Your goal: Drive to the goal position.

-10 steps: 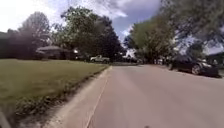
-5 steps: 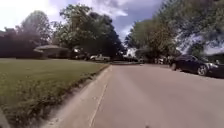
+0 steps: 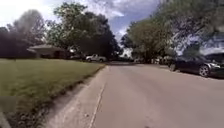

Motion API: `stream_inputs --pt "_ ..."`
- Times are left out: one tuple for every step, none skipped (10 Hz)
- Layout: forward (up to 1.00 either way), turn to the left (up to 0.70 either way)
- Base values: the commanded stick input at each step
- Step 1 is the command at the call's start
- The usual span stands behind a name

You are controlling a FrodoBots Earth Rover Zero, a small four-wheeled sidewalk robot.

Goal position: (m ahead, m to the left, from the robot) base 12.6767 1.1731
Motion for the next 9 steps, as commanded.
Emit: stream_inputs --pt "1.00 0.00" --pt "1.00 0.00" --pt "1.00 0.00" --pt "1.00 0.00" --pt "1.00 0.00" --pt "1.00 0.00" --pt "1.00 0.00" --pt "1.00 0.00" --pt "1.00 0.00"
